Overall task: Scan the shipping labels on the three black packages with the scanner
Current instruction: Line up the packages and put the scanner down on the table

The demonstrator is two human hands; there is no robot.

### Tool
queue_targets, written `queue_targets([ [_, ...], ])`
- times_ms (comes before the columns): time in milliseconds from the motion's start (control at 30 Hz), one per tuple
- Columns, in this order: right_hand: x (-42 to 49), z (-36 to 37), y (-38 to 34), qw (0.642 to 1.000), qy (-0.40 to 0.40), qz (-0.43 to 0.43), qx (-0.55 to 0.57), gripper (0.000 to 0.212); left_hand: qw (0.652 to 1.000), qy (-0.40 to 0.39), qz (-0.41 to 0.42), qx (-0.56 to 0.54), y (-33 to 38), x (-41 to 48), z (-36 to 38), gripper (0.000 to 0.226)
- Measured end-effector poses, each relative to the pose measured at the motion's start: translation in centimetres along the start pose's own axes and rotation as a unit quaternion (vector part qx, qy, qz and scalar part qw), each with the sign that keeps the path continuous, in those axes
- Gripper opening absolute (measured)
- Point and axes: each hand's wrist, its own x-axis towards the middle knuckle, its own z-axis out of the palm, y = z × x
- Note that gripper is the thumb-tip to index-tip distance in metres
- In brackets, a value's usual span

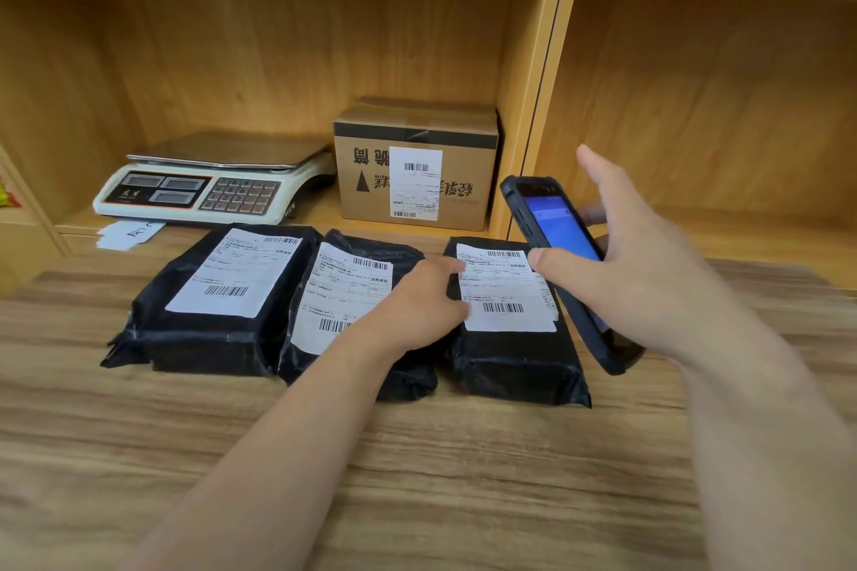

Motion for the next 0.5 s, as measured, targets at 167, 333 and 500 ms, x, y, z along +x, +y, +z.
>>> queue_targets([
  [167, 0.0, 0.1, 0.0, 1.000, -0.001, 0.001, -0.001, 0.100, 0.999, 0.039, 0.037, 0.004, 0.0, 0.2, -1.1, 0.056],
  [333, -0.2, 0.1, -0.2, 1.000, -0.004, -0.003, -0.011, 0.102, 0.994, 0.093, 0.049, 0.022, -0.1, 0.5, -2.5, 0.044],
  [500, -0.5, 0.0, -0.6, 1.000, 0.009, -0.005, -0.018, 0.107, 0.982, 0.155, 0.101, 0.022, 0.0, 0.4, -2.6, 0.045],
])
